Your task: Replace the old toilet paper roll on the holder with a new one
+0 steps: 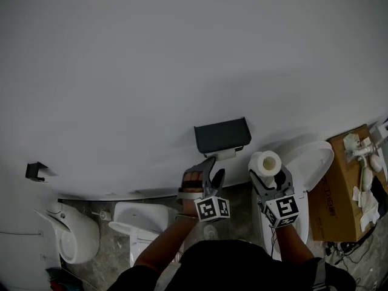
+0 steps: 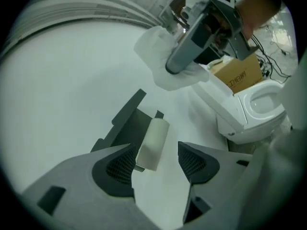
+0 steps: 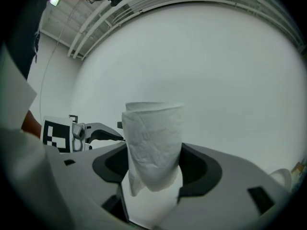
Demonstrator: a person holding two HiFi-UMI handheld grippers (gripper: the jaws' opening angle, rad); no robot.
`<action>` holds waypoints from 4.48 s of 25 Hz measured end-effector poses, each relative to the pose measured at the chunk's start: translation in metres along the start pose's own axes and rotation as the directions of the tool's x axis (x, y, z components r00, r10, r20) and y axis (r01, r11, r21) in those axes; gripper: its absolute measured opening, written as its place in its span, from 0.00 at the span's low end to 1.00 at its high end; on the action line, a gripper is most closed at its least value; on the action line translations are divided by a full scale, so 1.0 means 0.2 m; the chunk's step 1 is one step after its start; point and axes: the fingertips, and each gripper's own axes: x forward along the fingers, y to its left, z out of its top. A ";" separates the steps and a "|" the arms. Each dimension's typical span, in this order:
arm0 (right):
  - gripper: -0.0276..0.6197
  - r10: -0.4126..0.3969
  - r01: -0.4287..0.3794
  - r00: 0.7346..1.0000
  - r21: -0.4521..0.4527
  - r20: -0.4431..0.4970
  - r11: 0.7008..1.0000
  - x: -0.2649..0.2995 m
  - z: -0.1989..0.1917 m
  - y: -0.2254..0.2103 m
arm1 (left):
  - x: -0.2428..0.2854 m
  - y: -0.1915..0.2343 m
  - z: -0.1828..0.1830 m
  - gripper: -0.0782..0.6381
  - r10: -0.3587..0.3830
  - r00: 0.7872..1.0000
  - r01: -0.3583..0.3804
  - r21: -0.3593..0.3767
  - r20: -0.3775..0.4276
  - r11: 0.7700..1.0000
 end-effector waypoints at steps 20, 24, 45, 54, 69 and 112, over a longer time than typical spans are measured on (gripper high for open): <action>0.49 0.006 -0.006 0.999 0.009 -0.031 1.000 0.00 -0.05 -0.02 | 0.16 0.05 0.01 0.34 0.112 0.992 -0.097 0.204 -0.060 0.974; 0.49 -0.005 0.005 1.000 0.010 -0.028 1.000 -0.01 -0.04 -0.01 | 0.15 0.07 0.04 0.34 0.116 0.992 -0.106 0.208 -0.040 0.972; 0.49 -0.114 0.114 0.993 -0.001 -0.039 0.993 -0.24 -0.04 -0.18 | 0.26 -0.06 0.33 0.35 0.075 0.995 -0.092 0.286 0.071 0.954; 0.49 -0.178 0.179 0.983 0.008 -0.039 0.984 -0.39 -0.04 -0.27 | 0.31 -0.12 0.50 0.35 0.064 0.992 -0.100 0.370 0.107 0.924; 0.49 -0.245 0.245 0.969 0.010 -0.021 0.970 -0.47 -0.01 -0.33 | 0.28 -0.21 0.62 0.35 0.025 0.979 -0.095 0.346 0.203 0.933; 0.49 -0.001 -0.002 0.998 0.039 0.064 0.999 -0.05 0.09 0.06 | -0.55 0.39 -0.20 0.34 0.374 0.918 -0.043 -0.902 0.135 0.430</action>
